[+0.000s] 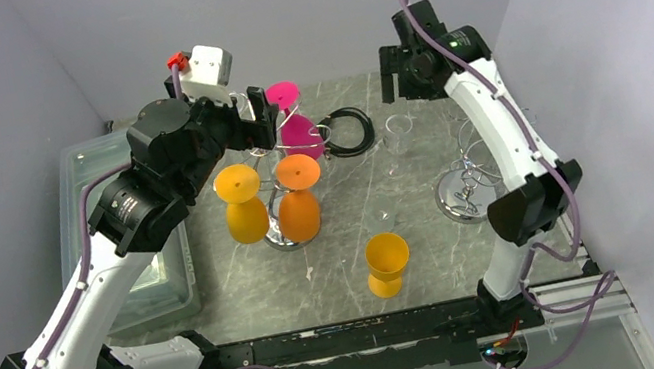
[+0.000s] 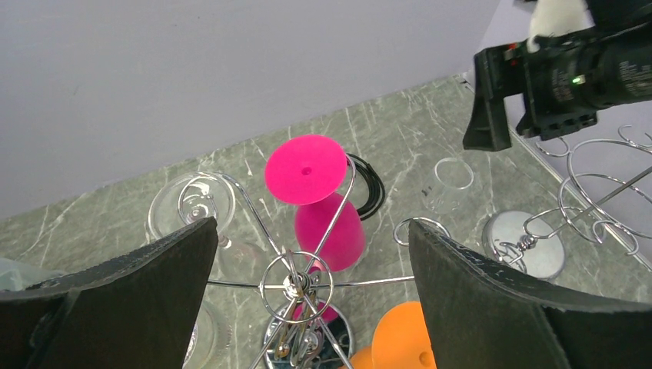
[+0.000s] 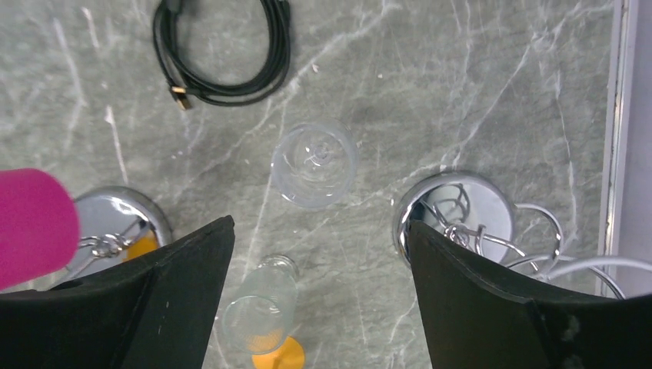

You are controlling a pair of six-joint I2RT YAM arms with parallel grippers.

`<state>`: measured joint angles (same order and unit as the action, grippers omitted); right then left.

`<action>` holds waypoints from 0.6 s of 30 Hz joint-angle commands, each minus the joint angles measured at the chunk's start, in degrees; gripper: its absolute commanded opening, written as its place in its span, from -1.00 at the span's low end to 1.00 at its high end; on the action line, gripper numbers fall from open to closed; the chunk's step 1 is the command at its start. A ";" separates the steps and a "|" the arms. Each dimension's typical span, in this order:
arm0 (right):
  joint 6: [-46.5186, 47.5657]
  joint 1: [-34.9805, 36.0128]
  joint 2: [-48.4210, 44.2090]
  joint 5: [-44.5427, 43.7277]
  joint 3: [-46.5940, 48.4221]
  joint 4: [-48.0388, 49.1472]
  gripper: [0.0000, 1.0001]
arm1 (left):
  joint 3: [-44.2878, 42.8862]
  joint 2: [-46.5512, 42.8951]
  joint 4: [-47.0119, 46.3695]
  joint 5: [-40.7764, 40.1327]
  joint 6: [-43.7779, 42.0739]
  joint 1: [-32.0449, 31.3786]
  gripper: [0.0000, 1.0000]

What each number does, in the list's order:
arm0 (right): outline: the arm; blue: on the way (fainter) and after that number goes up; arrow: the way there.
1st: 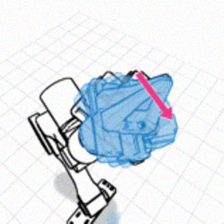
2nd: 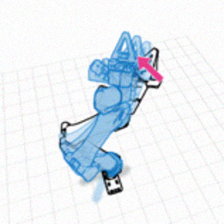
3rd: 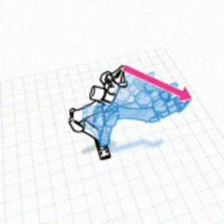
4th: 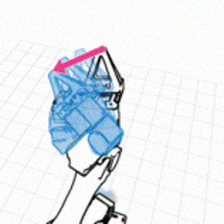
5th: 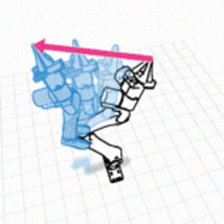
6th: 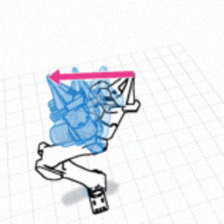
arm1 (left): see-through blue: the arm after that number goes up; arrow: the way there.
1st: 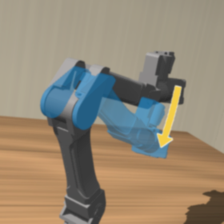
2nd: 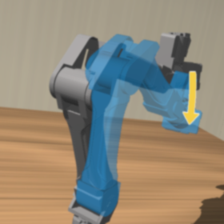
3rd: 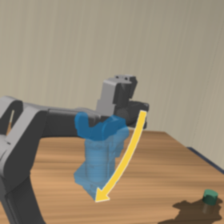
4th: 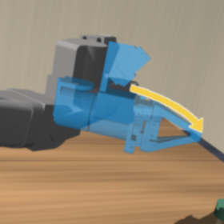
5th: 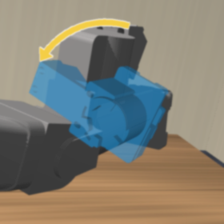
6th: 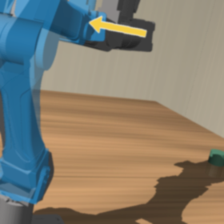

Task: Take the wine glass off the wine glass rack
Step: Move the wine rack to the center of the board.

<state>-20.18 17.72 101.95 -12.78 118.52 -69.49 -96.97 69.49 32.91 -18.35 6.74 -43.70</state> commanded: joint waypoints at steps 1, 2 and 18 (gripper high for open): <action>-1.72 0.04 -7.14 1.09 1.36 4.92 0.73 | -0.51 -0.50 0.09 0.20 0.87 0.03 0.99; -2.01 0.04 -8.53 0.93 0.85 5.50 0.73 | -0.50 -0.52 0.24 0.36 0.98 0.00 0.99; -8.32 -0.05 -33.79 -20.00 -11.08 3.54 0.73 | 1.04 -1.72 -0.20 3.80 2.51 0.04 0.99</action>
<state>-26.20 17.69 73.36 -23.24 110.59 -65.34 -96.68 69.45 34.13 -16.73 8.27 -43.70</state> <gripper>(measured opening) 0.870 0.995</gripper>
